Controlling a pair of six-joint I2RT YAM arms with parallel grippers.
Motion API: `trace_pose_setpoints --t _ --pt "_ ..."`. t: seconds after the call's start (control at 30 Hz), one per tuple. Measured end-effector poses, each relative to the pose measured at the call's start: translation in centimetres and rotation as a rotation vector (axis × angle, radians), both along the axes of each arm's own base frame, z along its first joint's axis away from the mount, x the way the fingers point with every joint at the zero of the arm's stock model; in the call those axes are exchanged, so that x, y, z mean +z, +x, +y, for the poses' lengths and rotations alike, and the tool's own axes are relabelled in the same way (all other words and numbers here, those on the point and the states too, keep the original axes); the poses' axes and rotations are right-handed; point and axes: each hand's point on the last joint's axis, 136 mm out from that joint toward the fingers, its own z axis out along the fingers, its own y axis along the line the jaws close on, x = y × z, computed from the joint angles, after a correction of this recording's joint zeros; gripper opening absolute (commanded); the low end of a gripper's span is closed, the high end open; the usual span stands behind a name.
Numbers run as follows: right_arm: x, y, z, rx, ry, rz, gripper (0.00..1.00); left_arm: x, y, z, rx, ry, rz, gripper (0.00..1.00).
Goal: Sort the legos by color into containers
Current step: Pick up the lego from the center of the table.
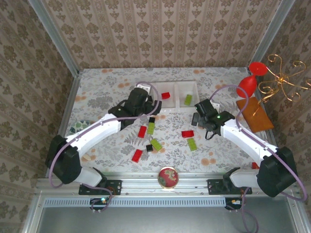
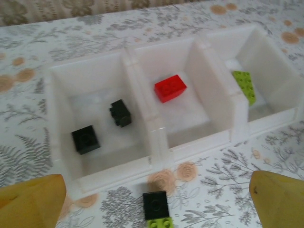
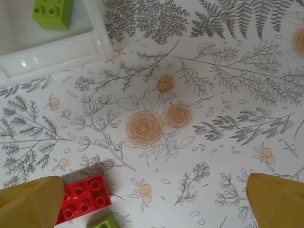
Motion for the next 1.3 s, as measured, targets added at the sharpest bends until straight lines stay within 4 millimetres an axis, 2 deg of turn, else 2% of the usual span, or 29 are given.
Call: trace_pose_setpoints --t 0.13,0.33,0.47,0.63,0.9,1.13,1.3 --pt "-0.6 -0.2 0.9 0.027 0.017 0.024 1.0 -0.3 -0.8 3.1 0.078 -0.02 -0.015 1.0" --pt "-2.4 -0.3 2.6 0.073 0.023 0.081 1.0 -2.5 -2.2 7.4 0.184 -0.044 0.011 1.0" --pt "-3.8 -0.6 3.7 0.106 0.014 0.128 1.0 -3.7 -3.1 9.5 0.24 -0.066 0.031 1.0" --pt "-5.3 -1.1 4.9 0.14 0.014 0.182 1.0 -4.0 -3.6 11.5 0.297 -0.099 0.03 1.0" --pt "-6.9 -1.7 6.2 0.164 0.037 0.236 1.0 -4.6 -3.6 13.1 0.355 -0.124 0.044 1.0" --pt "-8.3 -1.8 7.2 0.185 0.044 0.279 1.0 -5.3 -3.5 13.1 0.36 -0.145 0.073 1.0" --pt "-8.6 -1.7 7.6 0.191 0.048 0.29 0.98 -5.7 -3.5 13.0 0.358 -0.15 0.087 1.0"
